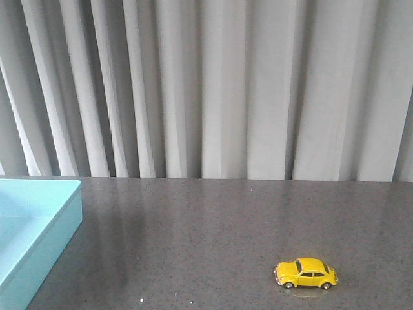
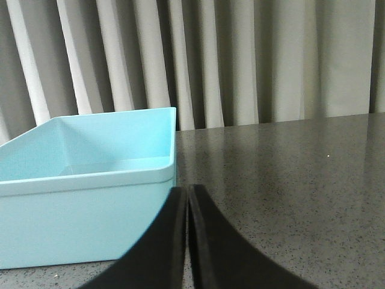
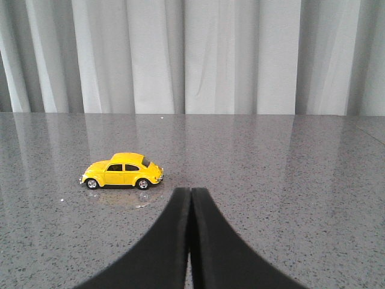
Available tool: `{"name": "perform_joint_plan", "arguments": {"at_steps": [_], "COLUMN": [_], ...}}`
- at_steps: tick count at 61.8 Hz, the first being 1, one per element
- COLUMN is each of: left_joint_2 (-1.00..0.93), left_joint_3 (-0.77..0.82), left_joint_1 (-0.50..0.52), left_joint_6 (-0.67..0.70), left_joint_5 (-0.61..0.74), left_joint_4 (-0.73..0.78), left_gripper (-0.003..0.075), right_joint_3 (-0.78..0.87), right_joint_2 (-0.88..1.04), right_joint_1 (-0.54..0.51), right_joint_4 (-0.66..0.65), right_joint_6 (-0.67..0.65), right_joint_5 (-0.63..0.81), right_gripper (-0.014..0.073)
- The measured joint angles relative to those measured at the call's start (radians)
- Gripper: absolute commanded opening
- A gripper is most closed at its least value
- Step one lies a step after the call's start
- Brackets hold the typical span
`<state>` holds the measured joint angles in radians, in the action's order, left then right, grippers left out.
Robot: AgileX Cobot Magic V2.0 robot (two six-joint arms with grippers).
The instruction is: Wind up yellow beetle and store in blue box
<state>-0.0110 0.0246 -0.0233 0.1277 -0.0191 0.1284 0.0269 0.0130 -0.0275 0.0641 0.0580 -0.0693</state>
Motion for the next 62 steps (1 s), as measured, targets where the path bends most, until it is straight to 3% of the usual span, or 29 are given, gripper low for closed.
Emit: {"name": "perform_joint_plan", "arguments": {"at_steps": [13, 25, 45, 62], "left_joint_2": [0.000, 0.020, 0.371, 0.622], "left_joint_3": [-0.034, -0.240, -0.677, -0.793], "left_joint_1": [0.000, 0.000, 0.000, 0.000], "left_joint_6": [0.005, 0.007, 0.008, 0.007], "left_joint_5": [0.019, -0.052, -0.290, -0.468], "left_joint_4": [0.000, 0.000, 0.000, 0.000], "left_gripper": [-0.0005, -0.0005, -0.0005, -0.0005], "right_joint_3": [-0.032, -0.224, -0.624, -0.778], "right_joint_2": [0.000, -0.036, -0.372, -0.655], "right_joint_1": [0.000, 0.000, 0.000, 0.000], "right_joint_4": [0.032, 0.044, 0.041, -0.003], "right_joint_6": [0.000, 0.000, 0.000, 0.000], "right_joint_5": [0.005, -0.032, -0.222, -0.404], "right_gripper": [-0.0007, -0.0007, -0.0007, -0.0007]}}
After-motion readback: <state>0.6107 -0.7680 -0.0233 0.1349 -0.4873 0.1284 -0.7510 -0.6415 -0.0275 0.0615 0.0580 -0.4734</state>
